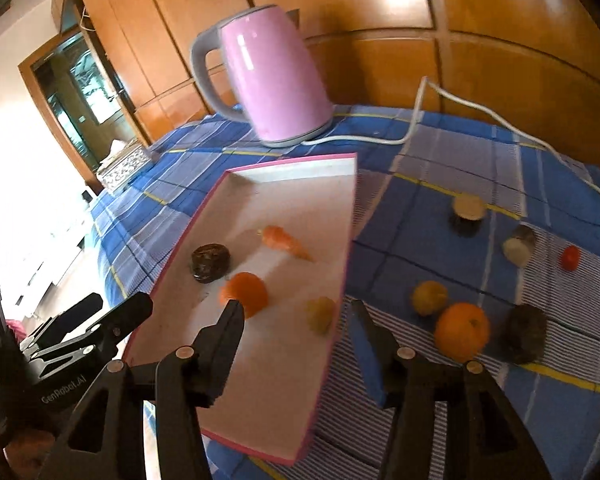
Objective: Organize fruits
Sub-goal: 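Carry the orange into the tray and open the right gripper, then move the right gripper back toward the remaining fruits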
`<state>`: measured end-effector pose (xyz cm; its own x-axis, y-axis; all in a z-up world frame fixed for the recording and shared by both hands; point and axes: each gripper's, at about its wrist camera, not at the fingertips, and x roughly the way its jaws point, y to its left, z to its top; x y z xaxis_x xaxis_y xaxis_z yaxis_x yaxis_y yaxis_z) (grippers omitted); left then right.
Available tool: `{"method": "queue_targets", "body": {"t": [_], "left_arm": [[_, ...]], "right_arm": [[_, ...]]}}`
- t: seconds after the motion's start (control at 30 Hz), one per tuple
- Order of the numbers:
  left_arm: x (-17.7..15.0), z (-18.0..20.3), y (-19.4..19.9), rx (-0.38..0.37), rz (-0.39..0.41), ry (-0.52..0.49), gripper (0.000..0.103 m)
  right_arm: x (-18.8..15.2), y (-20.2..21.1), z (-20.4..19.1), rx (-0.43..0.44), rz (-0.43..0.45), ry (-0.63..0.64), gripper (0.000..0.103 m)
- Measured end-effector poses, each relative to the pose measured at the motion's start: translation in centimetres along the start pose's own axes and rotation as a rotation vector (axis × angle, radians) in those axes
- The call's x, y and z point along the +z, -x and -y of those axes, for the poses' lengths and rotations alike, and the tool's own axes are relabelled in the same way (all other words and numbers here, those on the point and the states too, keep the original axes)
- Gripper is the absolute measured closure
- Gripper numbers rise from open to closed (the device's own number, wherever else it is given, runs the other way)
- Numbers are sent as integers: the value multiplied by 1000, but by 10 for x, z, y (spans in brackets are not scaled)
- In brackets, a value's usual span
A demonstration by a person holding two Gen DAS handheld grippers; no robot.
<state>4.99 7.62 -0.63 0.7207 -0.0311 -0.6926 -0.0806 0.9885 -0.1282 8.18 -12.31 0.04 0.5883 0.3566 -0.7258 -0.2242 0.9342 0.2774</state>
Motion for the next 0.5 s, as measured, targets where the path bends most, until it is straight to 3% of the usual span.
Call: {"method": "queue_targets", "body": {"t": [0.5], "left_arm": [[-8, 22, 7, -51, -2, -55, 4]], "right_arm": [[-25, 27, 19, -183, 53, -4, 48]]}}
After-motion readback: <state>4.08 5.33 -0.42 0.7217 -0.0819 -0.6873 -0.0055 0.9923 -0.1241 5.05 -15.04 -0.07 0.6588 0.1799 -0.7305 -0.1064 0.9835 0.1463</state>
